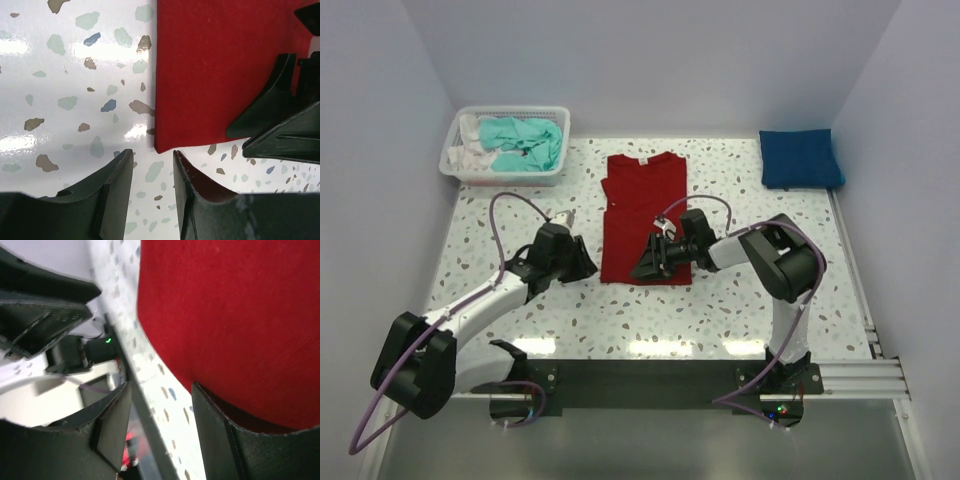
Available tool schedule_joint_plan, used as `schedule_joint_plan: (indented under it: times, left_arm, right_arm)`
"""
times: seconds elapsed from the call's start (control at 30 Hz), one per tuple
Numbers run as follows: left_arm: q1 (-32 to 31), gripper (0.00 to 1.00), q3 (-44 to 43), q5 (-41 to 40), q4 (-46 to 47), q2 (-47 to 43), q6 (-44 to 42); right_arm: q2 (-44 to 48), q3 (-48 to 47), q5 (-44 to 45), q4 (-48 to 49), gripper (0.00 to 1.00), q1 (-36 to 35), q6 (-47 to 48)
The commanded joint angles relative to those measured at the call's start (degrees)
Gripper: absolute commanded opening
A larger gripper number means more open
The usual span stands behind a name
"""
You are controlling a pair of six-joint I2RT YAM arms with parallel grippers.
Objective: Fold and stack the t-shirts
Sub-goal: Fold the tshirt
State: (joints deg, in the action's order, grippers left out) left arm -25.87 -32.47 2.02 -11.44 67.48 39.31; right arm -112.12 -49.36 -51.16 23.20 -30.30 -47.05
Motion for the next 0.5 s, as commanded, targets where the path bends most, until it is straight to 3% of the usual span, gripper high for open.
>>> schedule_joint_plan:
  times: [0.0,0.17,0.33,0.43,0.47]
  left_arm:
    - [0.47,0.43,0.57,-1.23,-0.60,-1.04,-1.69]
    - [0.47,0.49,0.13,-0.70,-1.21,-1.13,-2.57]
    - [0.29,0.59,-1.01,-0.44,-2.53,-0.95,-3.27]
    - [-0.15,0.65,-1.72,-0.52,-3.32,-0.34,-3.54]
    - [-0.23,0.68,-1.98,-0.61,-3.85,0.01,-3.45]
  right_arm:
    - [-3.37,2.34,2.63,2.83,0.57,0.33,0.19]
    - [3.18,1.29,4.66,-7.01,0.57,0.60,5.73]
    - [15.33,-4.23,12.20,-28.53,0.57,0.60,17.06]
    - [21.75,-6.88,24.57,-41.88,0.59,0.60,20.76]
    - [22.89,-7.67,34.45,-45.75,0.59,0.51,20.85]
